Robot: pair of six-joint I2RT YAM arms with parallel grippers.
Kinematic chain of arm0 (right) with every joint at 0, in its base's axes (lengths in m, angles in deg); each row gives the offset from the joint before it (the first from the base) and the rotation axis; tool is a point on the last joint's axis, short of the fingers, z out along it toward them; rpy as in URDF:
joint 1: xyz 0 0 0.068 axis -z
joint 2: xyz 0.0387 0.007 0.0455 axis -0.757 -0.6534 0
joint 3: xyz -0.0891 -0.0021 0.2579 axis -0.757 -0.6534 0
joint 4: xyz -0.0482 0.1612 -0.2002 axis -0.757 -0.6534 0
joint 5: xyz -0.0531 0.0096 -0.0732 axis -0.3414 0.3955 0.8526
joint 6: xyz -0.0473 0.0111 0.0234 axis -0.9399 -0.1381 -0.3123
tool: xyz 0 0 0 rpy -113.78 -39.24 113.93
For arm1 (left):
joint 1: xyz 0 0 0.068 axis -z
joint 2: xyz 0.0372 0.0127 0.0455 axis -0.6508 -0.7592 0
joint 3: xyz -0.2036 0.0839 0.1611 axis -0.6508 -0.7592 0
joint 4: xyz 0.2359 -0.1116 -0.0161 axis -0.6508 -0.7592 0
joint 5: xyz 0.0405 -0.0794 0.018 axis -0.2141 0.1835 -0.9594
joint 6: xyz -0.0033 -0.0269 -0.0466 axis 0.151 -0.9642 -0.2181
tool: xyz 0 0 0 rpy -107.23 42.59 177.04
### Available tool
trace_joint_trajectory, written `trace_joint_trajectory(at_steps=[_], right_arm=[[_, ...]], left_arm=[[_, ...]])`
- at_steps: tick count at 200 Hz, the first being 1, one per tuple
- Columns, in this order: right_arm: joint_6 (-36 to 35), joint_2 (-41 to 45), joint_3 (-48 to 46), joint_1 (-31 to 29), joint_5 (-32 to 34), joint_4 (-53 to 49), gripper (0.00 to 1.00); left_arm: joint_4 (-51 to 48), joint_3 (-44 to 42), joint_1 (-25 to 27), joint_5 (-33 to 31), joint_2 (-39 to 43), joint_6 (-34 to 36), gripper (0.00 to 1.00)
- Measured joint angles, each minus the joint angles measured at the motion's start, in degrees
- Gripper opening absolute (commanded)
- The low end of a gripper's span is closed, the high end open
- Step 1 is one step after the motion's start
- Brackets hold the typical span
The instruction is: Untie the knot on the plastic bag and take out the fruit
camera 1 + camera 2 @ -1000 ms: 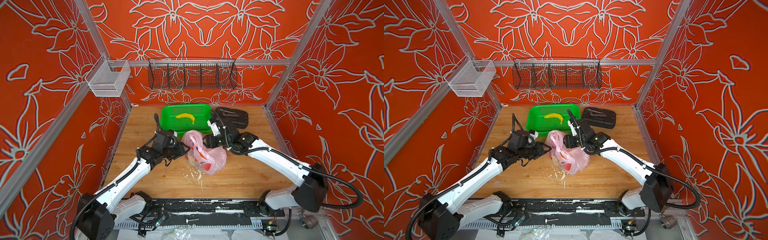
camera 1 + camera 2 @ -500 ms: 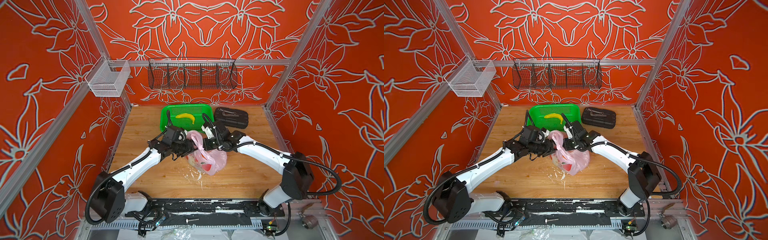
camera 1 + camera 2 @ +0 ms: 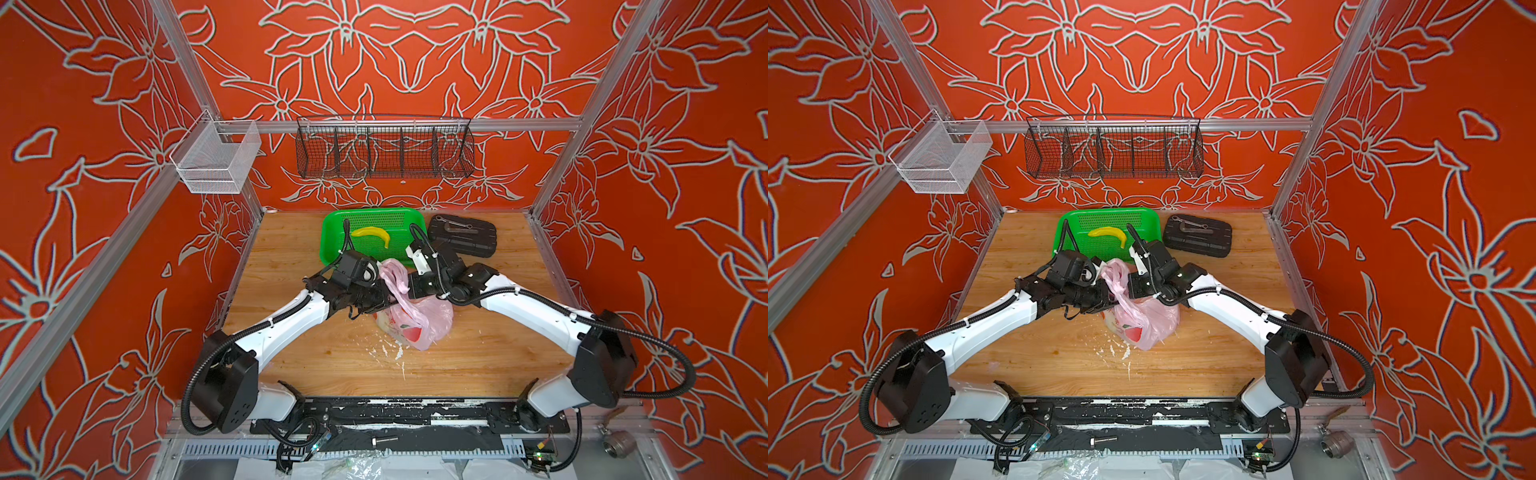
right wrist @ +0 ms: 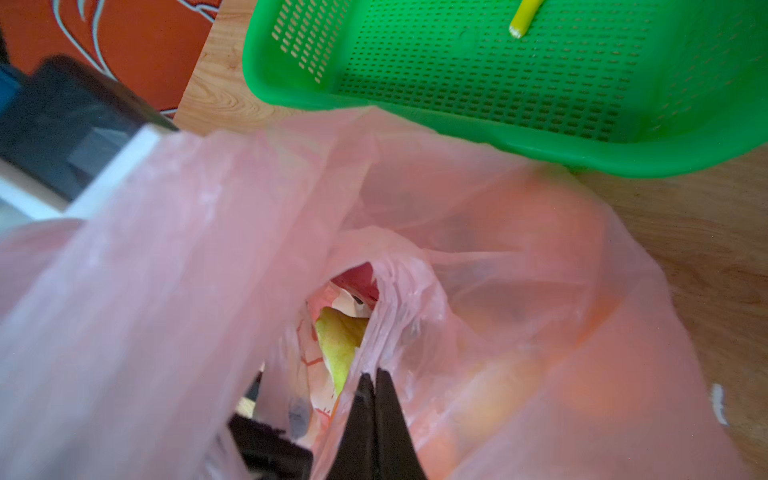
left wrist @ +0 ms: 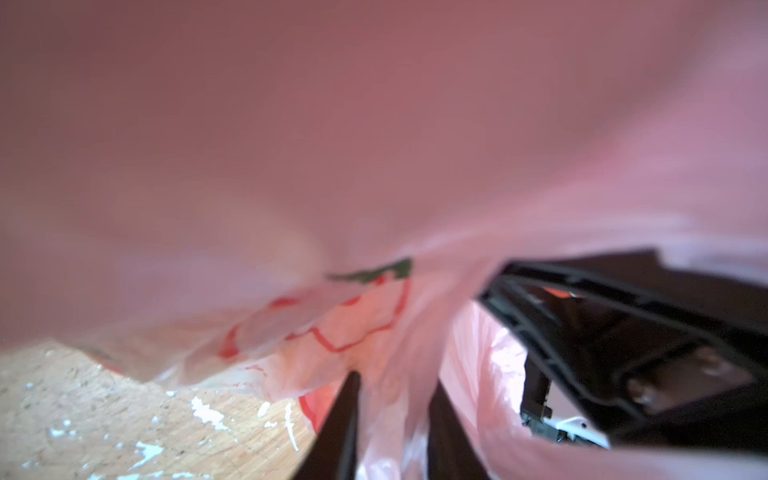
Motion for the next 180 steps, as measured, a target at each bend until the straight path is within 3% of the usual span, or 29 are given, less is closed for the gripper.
trace_joint_trajectory(at_steps=[17,53,76,136,157,180], right_arm=[[-0.07,1.77,-0.74,0.2,2.6,0.07,0.0],[-0.28,6.29,-2.84,2.25,6.56,0.42,0.0],[-1.03,7.67,-3.21,3.48,5.9,0.68,0.38],[-2.71,0.48,1.57,2.64,-3.06,-0.7,0.89],[-3.08,-2.78,3.41,1.16,-2.32,-2.1,0.93],[-3.48,-6.64,6.03,-1.62,3.93,-4.22,0.95]], left_arm=[[-0.9,0.0,0.0,-1.14,0.2,0.92,0.0],[-2.6,-1.07,0.0,-4.15,3.06,1.01,0.0],[-4.09,-2.21,0.0,-5.95,5.66,1.11,0.0],[-6.97,-5.05,0.0,-9.4,10.49,1.07,0.0],[-7.67,-5.42,0.0,-9.94,10.97,1.03,0.0],[-7.89,-5.75,0.0,-10.32,11.37,1.03,0.0]])
